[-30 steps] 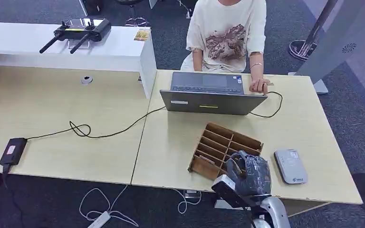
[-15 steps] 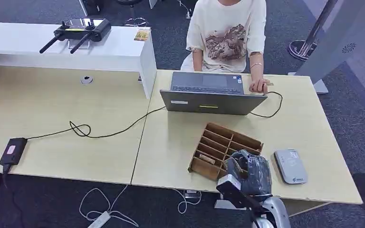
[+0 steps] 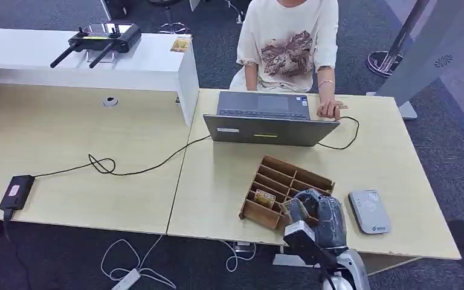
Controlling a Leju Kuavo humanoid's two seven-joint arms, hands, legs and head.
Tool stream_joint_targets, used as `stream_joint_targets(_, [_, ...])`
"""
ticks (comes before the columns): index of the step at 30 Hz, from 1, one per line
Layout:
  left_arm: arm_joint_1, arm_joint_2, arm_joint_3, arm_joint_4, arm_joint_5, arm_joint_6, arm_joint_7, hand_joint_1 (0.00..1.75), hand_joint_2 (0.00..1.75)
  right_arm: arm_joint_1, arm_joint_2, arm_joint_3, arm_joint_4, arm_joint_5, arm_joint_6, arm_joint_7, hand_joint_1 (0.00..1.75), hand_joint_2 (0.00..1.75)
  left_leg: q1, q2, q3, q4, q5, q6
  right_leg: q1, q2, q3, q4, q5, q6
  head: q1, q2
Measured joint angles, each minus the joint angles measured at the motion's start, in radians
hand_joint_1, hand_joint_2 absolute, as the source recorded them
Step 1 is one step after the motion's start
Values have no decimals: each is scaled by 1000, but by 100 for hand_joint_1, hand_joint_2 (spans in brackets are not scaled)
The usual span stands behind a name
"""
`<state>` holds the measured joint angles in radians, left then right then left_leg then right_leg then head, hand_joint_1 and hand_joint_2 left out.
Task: Pass the card to the sensor for recognition and then transmit it.
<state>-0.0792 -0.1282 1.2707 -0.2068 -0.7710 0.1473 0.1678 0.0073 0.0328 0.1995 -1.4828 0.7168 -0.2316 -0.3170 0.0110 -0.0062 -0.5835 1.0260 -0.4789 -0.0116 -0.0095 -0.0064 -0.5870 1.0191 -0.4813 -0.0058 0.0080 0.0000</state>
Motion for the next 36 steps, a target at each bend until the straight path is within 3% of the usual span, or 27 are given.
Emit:
stream_joint_targets(25, [0, -1, 14, 0, -2, 10, 0, 0, 175, -2, 0, -5, -51, -23, -5, -44, 175, 175, 0, 0, 0, 0, 0, 0, 0, 0, 0, 0, 0, 0, 0, 0])
stream_joint_targets(36, [0, -1, 15, 0, -14, 10, 0, 0, 175, -32, 0, 8, -83, 57, -41, -39, 175, 175, 0, 0, 0, 0, 0, 0, 0, 0, 0, 0, 0, 0, 0, 0])
